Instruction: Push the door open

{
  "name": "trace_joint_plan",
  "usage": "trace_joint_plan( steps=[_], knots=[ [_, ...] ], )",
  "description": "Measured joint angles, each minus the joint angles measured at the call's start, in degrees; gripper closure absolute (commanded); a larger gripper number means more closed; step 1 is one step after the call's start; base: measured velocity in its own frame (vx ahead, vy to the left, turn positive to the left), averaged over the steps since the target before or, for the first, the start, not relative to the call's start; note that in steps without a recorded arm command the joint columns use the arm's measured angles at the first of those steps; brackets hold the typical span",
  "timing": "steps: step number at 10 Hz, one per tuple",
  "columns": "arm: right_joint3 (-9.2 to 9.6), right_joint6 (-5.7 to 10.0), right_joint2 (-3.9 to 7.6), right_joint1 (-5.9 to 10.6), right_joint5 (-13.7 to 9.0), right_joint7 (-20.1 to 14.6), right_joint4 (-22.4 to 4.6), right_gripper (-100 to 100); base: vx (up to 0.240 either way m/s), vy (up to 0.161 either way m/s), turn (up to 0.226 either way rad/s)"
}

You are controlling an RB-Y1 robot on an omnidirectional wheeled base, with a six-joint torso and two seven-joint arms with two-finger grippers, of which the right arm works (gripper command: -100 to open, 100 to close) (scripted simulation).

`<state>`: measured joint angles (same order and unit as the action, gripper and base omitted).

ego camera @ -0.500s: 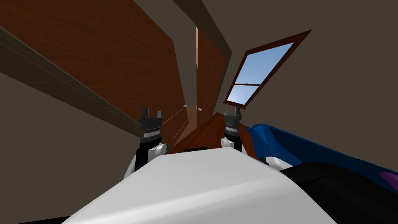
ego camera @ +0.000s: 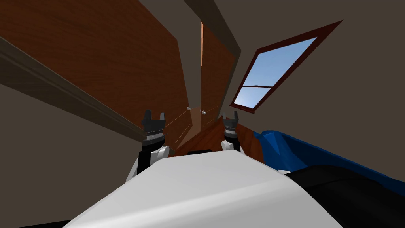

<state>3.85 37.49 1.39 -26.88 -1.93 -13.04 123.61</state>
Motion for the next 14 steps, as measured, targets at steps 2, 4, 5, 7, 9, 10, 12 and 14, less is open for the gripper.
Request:
trace_joint_plan(
  steps=[2,4,5,7,9,10,12,14],
  knots=[
    [1.44,0.62,0.58,0.29,-1.4,-2.0,-2.4,-100,0.082,-0.074,0.083],
    [2.46,1.04,1.2,1.05,-2.7,-3.9,-4.9,-100,0.082,-0.062,0.079],
    [3.21,1.25,1.28,1.54,-3.3,-4.8,-6.3,-100,0.068,-0.08,0.096],
    [5.12,1.45,1.26,2.2,-4.5,-6.5,-8.8,-100,0.091,-0.074,0.1],
    [6.73,2.48,1.59,2.88,-5.8,-8.5,-12.1,-100,0.089,-0.073,0.095],
    [7.61,2.64,1.64,3.28,-6.6,-9.5,-13.5,-100,0.091,-0.09,0.104],
    [8.6,2.82,2.56,4.08,-8.5,-12.2,-16.2,-100,0.075,-0.09,0.1],
    [10.51,3.59,2.58,4.89,-9.9,-14.3,-19.6,-100,0.087,-0.092,0.093]
  ],
)
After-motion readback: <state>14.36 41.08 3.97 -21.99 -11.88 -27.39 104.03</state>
